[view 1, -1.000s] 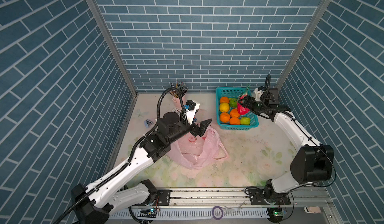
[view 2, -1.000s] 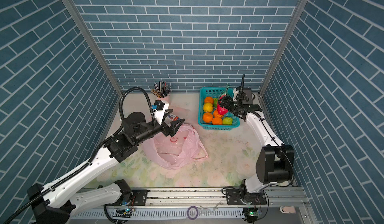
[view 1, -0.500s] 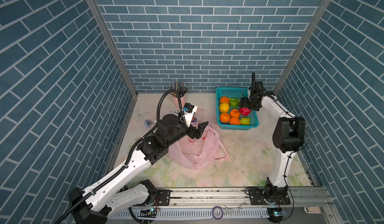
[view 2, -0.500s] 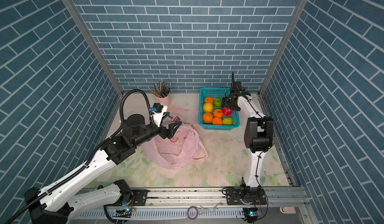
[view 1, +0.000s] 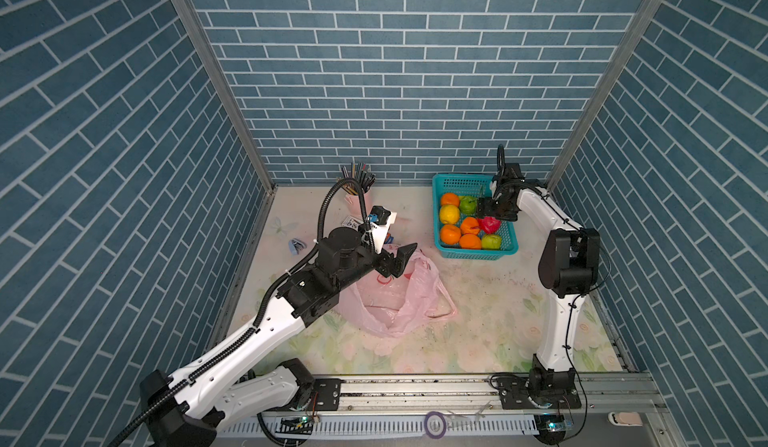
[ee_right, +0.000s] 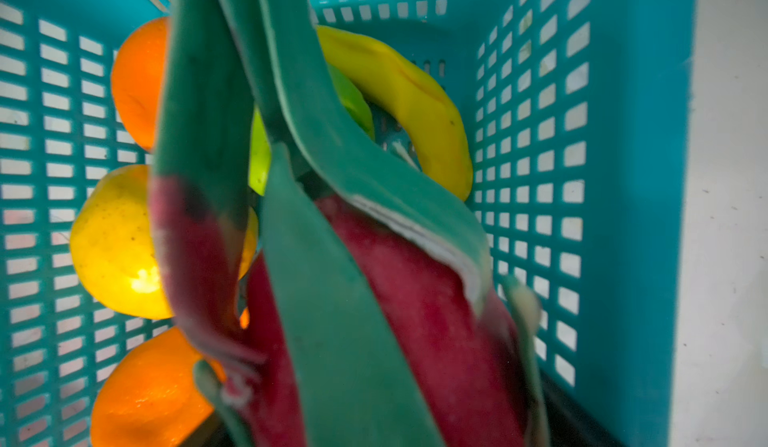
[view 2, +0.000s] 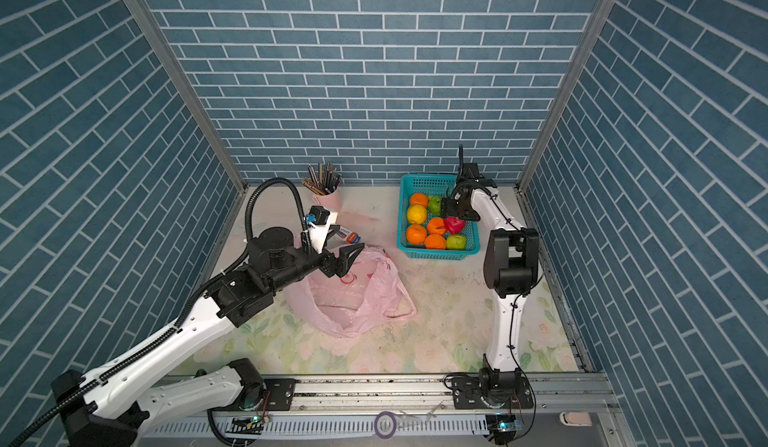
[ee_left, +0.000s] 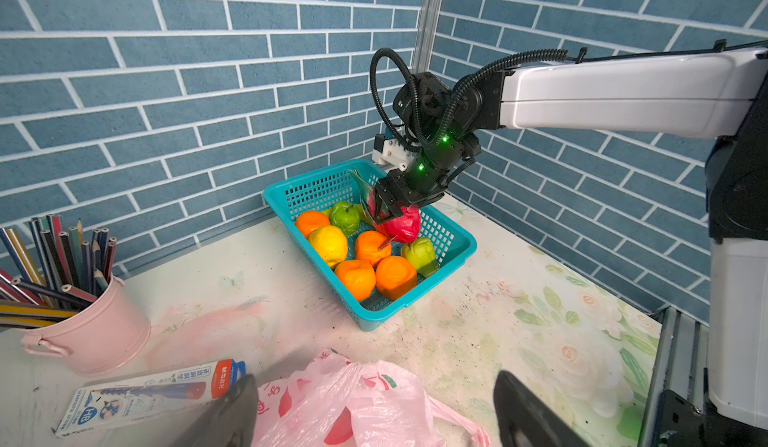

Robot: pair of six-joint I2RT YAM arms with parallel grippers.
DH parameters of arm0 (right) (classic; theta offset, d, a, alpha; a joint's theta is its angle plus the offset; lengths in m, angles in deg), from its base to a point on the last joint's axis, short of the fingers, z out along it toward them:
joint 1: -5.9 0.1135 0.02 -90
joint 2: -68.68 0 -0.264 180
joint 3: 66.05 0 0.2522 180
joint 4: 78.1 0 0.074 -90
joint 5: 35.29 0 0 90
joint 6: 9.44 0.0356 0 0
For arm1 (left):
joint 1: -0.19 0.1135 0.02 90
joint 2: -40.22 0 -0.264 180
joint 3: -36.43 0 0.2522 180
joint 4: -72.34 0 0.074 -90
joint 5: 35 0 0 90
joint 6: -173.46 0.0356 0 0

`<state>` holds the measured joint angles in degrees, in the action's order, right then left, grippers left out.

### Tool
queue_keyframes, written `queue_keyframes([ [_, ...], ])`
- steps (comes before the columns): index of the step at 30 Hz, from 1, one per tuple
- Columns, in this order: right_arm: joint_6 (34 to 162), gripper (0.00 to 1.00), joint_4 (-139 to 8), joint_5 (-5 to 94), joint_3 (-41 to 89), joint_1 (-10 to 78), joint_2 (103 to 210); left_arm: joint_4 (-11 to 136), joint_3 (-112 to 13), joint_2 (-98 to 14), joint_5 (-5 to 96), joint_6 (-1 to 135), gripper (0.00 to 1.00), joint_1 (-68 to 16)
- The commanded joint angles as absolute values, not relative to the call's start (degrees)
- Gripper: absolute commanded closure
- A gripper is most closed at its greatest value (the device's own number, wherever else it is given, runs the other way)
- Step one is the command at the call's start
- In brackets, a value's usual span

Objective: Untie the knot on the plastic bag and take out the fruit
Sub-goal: 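Lower the dragon fruit with the right gripper into the teal basket and release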

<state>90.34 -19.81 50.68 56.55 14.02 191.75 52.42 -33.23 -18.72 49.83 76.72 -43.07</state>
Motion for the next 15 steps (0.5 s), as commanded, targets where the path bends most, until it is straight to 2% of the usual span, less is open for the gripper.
queue_keyframes([
  [1, 88.18, 0.04, -18.88, 49.67, 58.10, 13.72, 189.09, 53.20, -34.67, -19.24, 49.81, 77.56, 0.11, -43.23],
  [5, 88.82, 0.03, -19.15, 49.39, 58.12, 13.89, 186.38, 53.11, -35.13, -19.46, 49.82, 77.47, 0.11, -43.23],
  [10, 89.99, 0.03, -20.12, 50.44, 57.60, 13.88, 181.22, 52.60, -36.19, -19.11, 54.63, 76.44, 0.11, -43.06],
  [15, 92.92, 0.02, -26.73, 52.96, 49.51, 13.89, 170.79, 53.97, -37.70, -18.99, 57.02, 72.93, 0.11, -38.79],
])
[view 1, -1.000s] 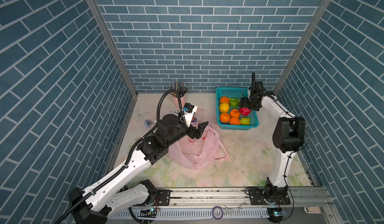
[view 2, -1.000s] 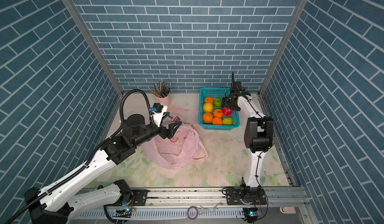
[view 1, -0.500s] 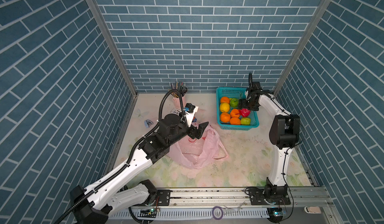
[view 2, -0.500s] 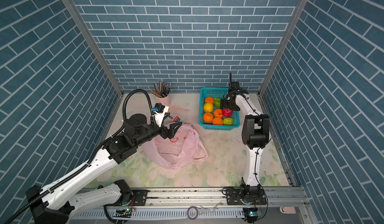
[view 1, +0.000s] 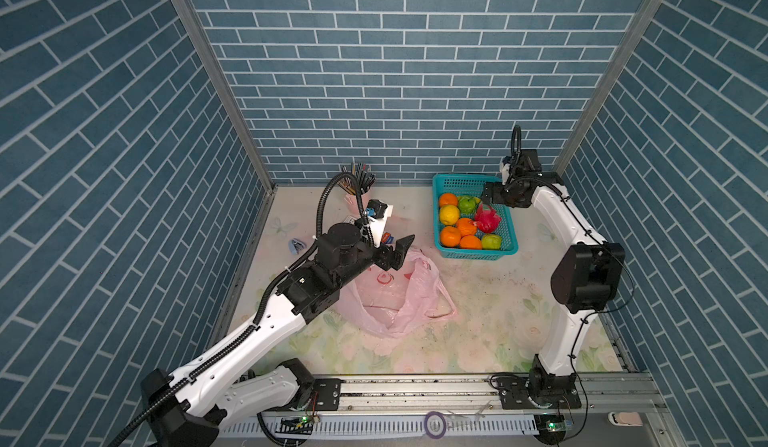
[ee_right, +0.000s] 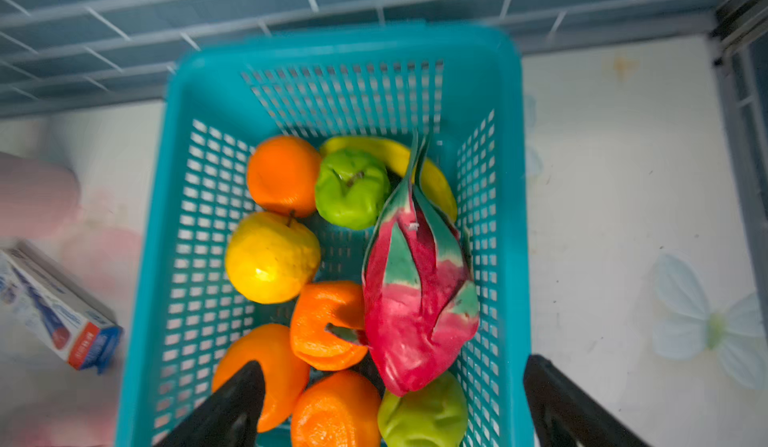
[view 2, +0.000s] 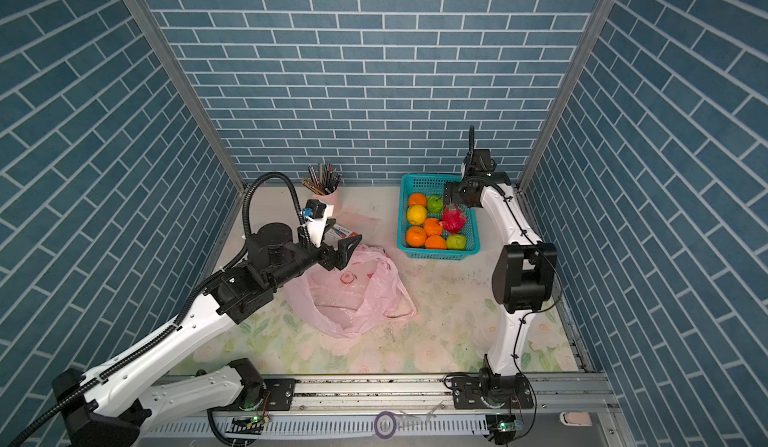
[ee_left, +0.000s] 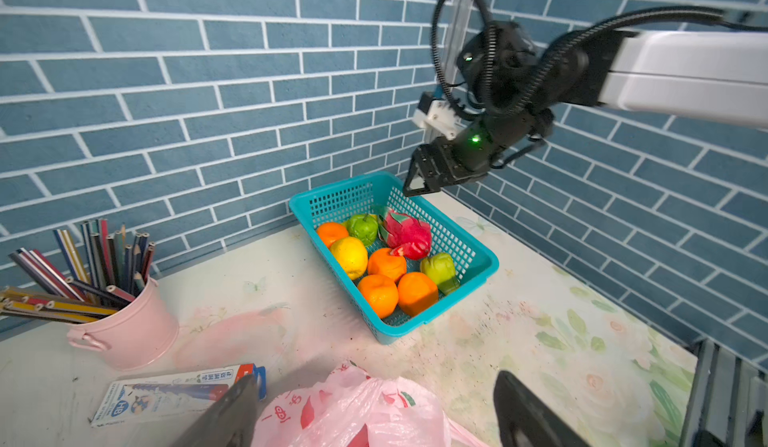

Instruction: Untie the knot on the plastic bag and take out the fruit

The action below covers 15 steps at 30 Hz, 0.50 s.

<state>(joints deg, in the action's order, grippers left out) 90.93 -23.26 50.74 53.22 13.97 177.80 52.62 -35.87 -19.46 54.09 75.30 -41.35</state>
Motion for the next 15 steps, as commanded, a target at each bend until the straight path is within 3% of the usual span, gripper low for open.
queue_keyframes([
  [1, 94.02, 0.03, -29.15, 54.11, 46.77, 13.89, 168.23, 54.53, -37.73, -18.94, 57.02, 72.50, 0.11, -37.57],
  [9, 96.09, 0.02, -58.95, 65.39, 10.77, 12.64, 142.28, 57.32, -37.40, -19.69, 54.57, 72.83, 0.11, -22.48],
  [15, 100.25, 0.02, -63.04, 69.14, -3.27, 7.53, 134.89, 57.69, -35.41, -20.90, 50.55, 71.71, 0.11, -8.06],
])
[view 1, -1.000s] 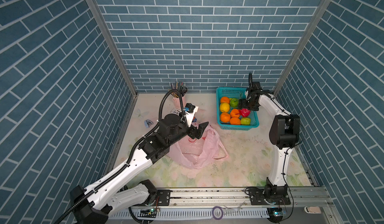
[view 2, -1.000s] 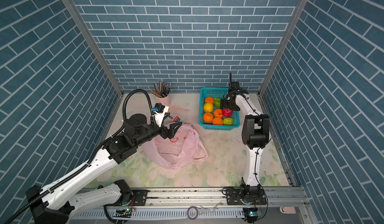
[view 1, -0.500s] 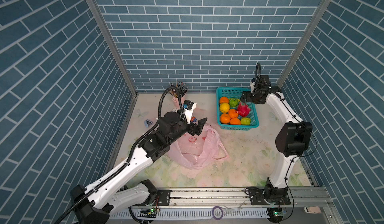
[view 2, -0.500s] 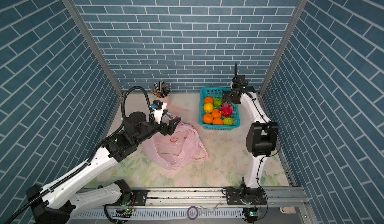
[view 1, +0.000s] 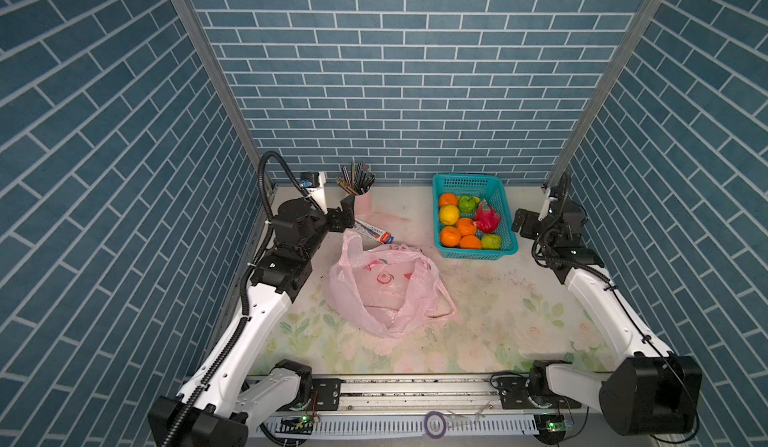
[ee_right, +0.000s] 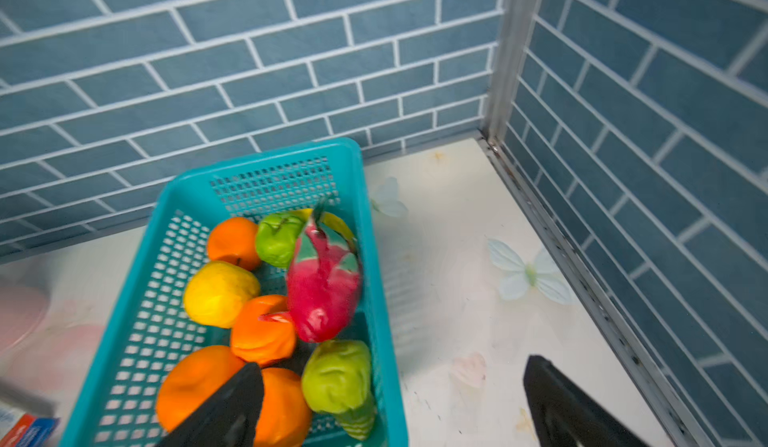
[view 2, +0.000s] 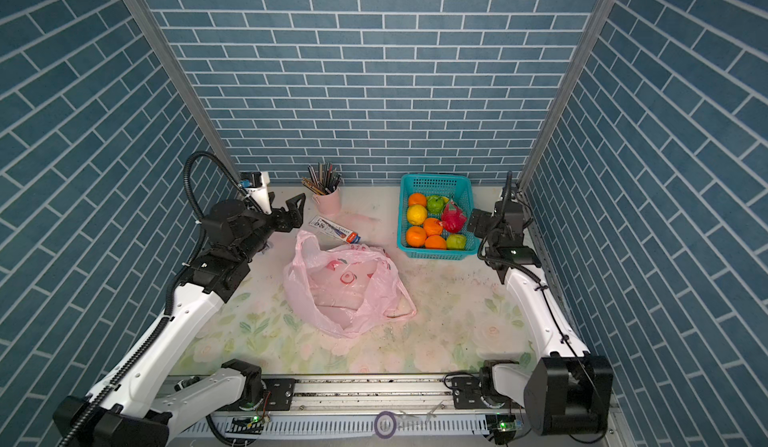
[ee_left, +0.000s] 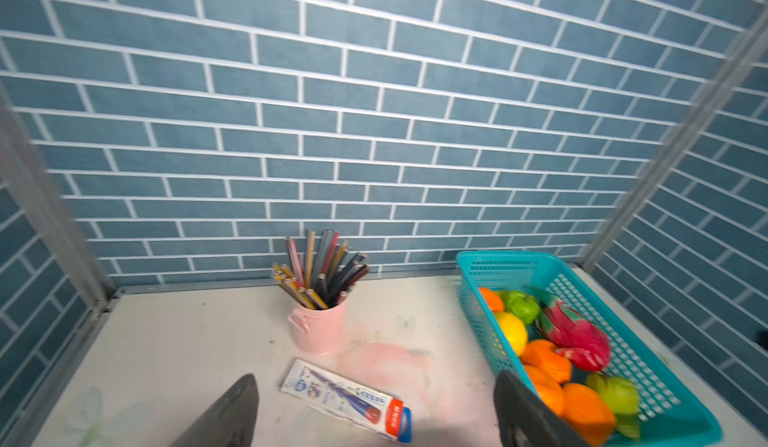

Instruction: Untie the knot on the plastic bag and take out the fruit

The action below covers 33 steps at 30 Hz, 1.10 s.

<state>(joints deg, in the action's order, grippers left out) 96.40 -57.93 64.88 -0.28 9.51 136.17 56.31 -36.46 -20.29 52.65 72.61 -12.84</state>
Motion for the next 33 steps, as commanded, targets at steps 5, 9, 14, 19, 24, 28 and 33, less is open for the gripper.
queue_keyframes([
  [5, 103.89, 0.02, -67.05, 70.40, -13.86, 3.41, 134.44, 60.62, -28.63, -21.04, 50.33, 70.72, 0.11, 0.99],
  [9, 103.85, 0.02, -76.47, 71.70, -22.70, 1.61, 134.64, 64.47, -20.97, -20.96, 51.95, 70.36, 0.11, 5.66],
  [14, 95.94, 0.02, -97.20, 71.89, -32.38, 1.51, 138.28, 72.04, -10.98, -20.38, 55.12, 71.87, 0.11, 6.47],
  [19, 90.78, 0.02, -109.53, 67.47, -32.37, 1.56, 146.25, 82.33, -3.72, -20.94, 54.01, 72.38, 0.11, 6.43],
  [24, 87.45, 0.02, -117.89, 61.27, -32.53, 2.57, 151.91, 90.98, 2.38, -21.21, 53.60, 75.96, 0.11, 6.23],
  [28, 84.74, 0.01, -138.08, 56.29, -40.33, 2.95, 156.35, 98.11, 5.85, -22.37, 51.97, 77.93, 0.11, 6.17],
  [33, 84.55, 0.01, -134.70, 56.99, -39.36, 3.17, 155.67, 107.16, 8.46, -28.56, 50.45, 79.50, 0.11, 6.08],
])
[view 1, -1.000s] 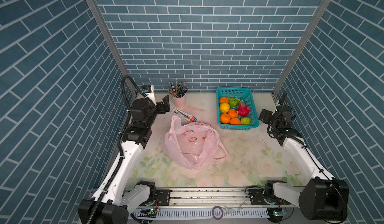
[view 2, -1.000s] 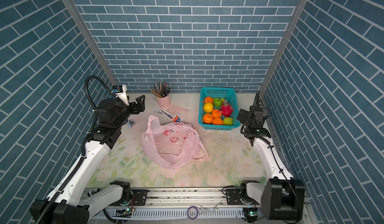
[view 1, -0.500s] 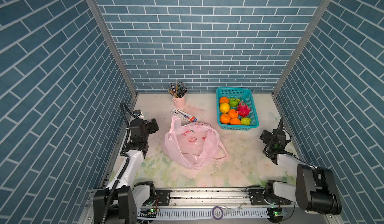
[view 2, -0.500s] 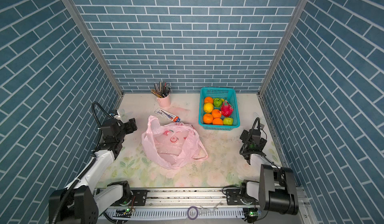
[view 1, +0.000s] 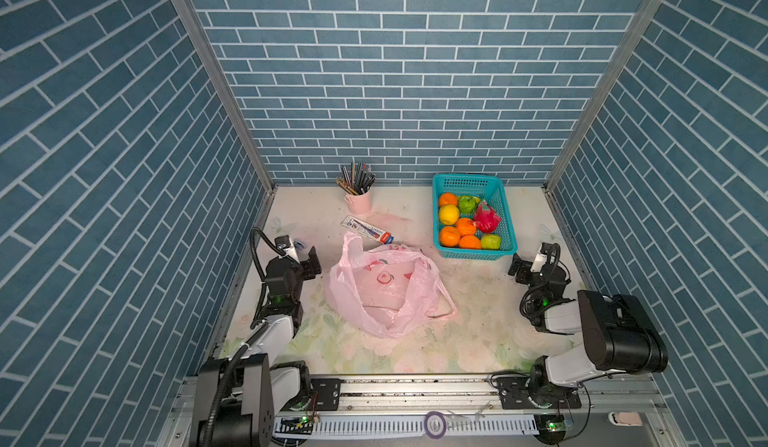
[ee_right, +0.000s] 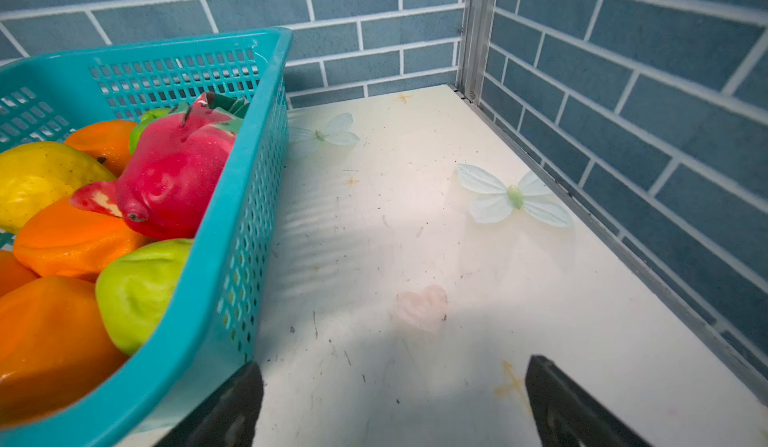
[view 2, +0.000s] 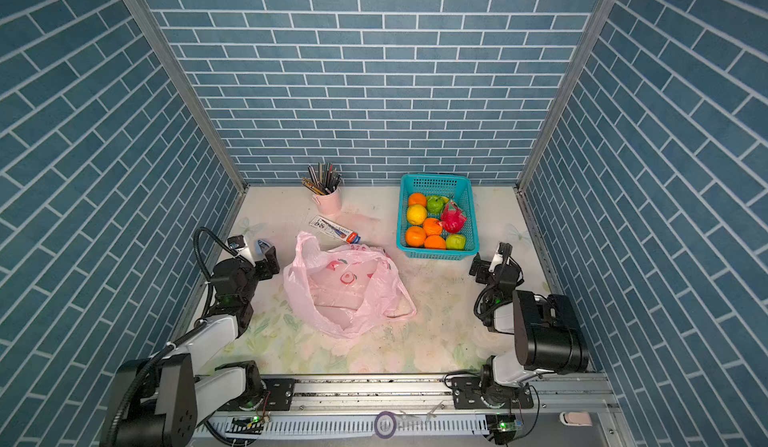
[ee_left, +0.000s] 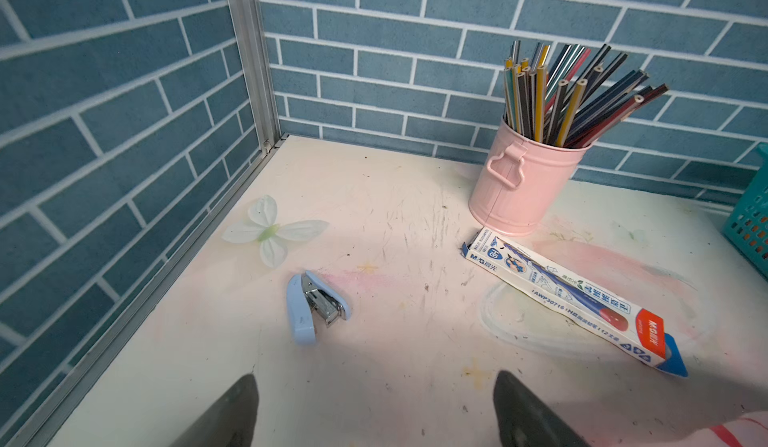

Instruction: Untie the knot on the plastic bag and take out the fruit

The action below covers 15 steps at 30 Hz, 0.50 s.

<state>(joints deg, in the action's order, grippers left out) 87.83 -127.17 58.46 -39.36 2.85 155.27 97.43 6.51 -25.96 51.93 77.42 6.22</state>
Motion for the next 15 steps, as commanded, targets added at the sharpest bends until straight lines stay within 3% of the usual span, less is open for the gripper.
queue_keyframes([
  [1, 84.24, 0.01, -136.32, 57.60, -39.74, 3.53, 156.28, 110.38, 9.58, -30.66, 50.13, 79.46, 0.11, 6.02],
  [8, 84.02, 0.01, -132.02, 57.74, -38.49, 3.94, 155.15, 121.93, 7.34, -41.64, 46.55, 80.16, 0.11, 4.48],
  [12, 84.09, 0.01, -131.43, 57.88, -38.25, 3.96, 155.01, 122.22, 5.78, -46.03, 54.30, 87.21, 0.11, -3.40],
  [14, 84.16, 0.01, -131.32, 57.94, -38.23, 3.98, 154.95, 130.37, 9.61, -47.14, 54.74, 86.47, 0.11, -2.97],
  [15, 84.16, 0.01, -131.39, 57.94, -38.23, 4.02, 155.00, 125.16, 8.47, -45.75, 54.60, 86.80, 0.11, -2.97],
])
